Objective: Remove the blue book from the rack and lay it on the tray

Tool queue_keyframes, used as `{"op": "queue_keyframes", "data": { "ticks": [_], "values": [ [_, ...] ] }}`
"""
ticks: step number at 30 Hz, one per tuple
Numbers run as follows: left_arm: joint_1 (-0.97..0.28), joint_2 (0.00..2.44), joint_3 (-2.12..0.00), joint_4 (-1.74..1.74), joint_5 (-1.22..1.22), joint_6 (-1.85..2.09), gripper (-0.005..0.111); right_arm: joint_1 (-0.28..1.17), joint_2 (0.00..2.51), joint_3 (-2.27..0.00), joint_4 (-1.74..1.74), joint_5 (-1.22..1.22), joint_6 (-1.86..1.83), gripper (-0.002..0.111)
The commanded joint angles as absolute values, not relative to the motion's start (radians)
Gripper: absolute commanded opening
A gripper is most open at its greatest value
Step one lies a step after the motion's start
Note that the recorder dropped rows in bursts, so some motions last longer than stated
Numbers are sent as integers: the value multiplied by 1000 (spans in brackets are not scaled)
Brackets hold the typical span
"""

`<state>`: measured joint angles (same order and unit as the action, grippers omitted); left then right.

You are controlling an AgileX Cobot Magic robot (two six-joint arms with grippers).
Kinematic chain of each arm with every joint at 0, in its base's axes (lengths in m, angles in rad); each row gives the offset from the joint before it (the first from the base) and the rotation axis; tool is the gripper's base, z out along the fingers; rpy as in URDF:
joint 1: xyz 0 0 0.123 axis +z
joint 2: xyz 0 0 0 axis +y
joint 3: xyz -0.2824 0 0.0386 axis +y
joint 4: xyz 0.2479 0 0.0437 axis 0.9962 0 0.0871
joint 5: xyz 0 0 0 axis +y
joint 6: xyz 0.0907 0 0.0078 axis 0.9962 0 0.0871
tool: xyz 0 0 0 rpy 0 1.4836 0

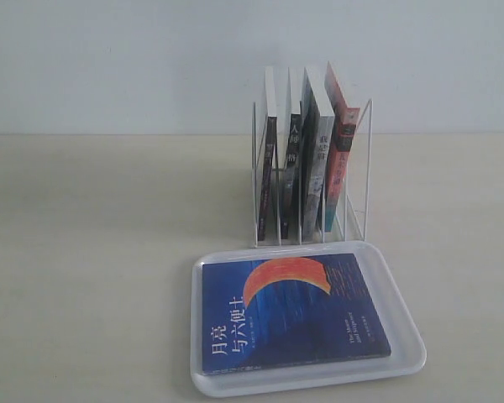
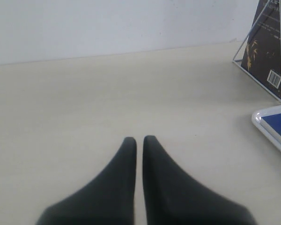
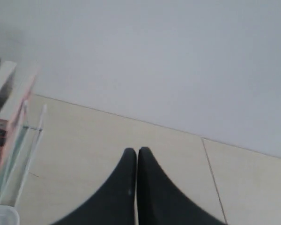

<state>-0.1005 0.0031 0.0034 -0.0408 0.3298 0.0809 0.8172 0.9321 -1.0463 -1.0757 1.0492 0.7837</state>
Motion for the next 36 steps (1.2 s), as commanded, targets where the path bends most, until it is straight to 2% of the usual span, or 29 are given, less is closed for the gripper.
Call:
{"op": "queue_keyframes", "data": {
  "ticks": [1, 6, 16, 22, 36],
  "values": [
    [-101, 0, 0, -40, 314, 74, 5, 607, 928, -1045, -922, 915, 615, 0],
    [-101, 0, 0, -40, 314, 74, 5, 374, 932, -1045, -662, 731, 431, 0],
    [-101, 0, 0, -40, 314, 74, 5, 31, 1052, -1045, -112, 665, -97, 0],
    [-101, 0, 0, -40, 314, 74, 5, -14, 1172, -1045, 89, 638, -260, 0],
    [-101, 0, 0, -40, 314, 74, 5, -14, 1185, -1045, 108, 674, -221, 0]
  ]
}}
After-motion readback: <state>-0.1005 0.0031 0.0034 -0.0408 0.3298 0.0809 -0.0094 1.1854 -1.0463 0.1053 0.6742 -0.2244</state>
